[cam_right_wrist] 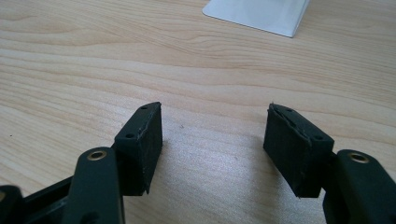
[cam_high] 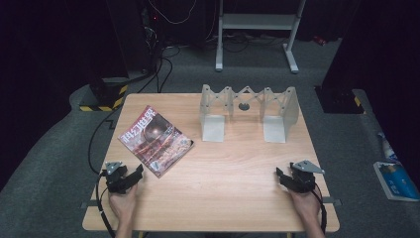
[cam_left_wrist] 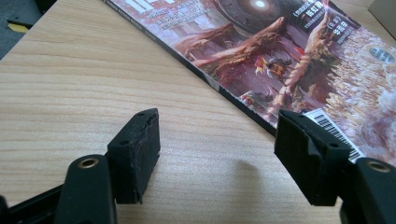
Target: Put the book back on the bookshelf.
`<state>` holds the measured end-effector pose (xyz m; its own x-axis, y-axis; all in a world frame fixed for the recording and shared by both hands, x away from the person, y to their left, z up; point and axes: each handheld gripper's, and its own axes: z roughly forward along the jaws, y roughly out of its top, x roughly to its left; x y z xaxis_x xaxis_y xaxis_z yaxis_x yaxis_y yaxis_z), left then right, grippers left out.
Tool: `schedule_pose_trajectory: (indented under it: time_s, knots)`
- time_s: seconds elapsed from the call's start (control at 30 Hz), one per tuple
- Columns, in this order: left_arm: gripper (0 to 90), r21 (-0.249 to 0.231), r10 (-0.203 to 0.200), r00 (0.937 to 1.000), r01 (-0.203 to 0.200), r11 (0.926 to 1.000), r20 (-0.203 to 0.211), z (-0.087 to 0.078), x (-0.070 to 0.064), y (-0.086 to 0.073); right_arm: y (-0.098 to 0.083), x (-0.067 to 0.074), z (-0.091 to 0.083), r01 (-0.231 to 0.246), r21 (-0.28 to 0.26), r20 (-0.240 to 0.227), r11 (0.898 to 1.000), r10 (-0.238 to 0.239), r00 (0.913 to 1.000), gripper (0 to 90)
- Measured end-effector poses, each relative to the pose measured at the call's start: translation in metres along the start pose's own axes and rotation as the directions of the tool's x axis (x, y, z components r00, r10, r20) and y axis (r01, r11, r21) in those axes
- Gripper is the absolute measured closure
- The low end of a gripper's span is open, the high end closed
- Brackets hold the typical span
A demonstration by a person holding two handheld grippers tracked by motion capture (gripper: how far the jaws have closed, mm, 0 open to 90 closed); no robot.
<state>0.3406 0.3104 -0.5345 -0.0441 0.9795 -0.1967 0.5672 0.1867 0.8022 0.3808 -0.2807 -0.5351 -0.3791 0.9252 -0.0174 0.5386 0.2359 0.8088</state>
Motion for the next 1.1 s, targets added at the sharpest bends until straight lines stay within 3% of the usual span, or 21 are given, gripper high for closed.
schedule_pose_trajectory:
  time_s: [0.27, 0.53, 0.8, 1.0, 1.1]
  knots:
    - [32.4, 0.013, 0.003, 0.9999, -0.003, 0.9999, 0.012, -0.001, 0.0, 0.001, 0.0, 0.0, 0.0, 0.006, -0.001, -0.003, 1.0, -0.006, 1.0, 37.0]
    - [31.9, -0.007, 0.009, 0.9996, -0.009, 0.9999, 0.027, -0.003, 0.001, 0.001, 0.0, 0.001, -0.001, 0.013, -0.003, -0.003, 1.0, -0.013, 0.9999, 36.6]
    - [31.5, -0.045, -0.067, 0.9963, 0.069, 0.9966, 0.054, -0.004, 0.004, 0.005, -0.001, 0.002, -0.001, 0.022, -0.004, -0.007, 1.0, -0.022, 0.9997, 36.6]
    - [30.6, -0.029, -0.066, 0.9958, 0.068, 0.9972, 0.063, -0.002, 0.0, 0.013, -0.001, 0.002, -0.001, 0.023, -0.005, -0.007, 1.0, -0.023, 0.9997, 36.3]
    - [29.9, -0.028, -0.089, 0.9936, 0.091, 0.9955, 0.07, 0.0, 0.001, 0.014, -0.001, 0.002, -0.001, 0.024, -0.005, -0.008, 1.0, -0.024, 0.9997, 36.3]
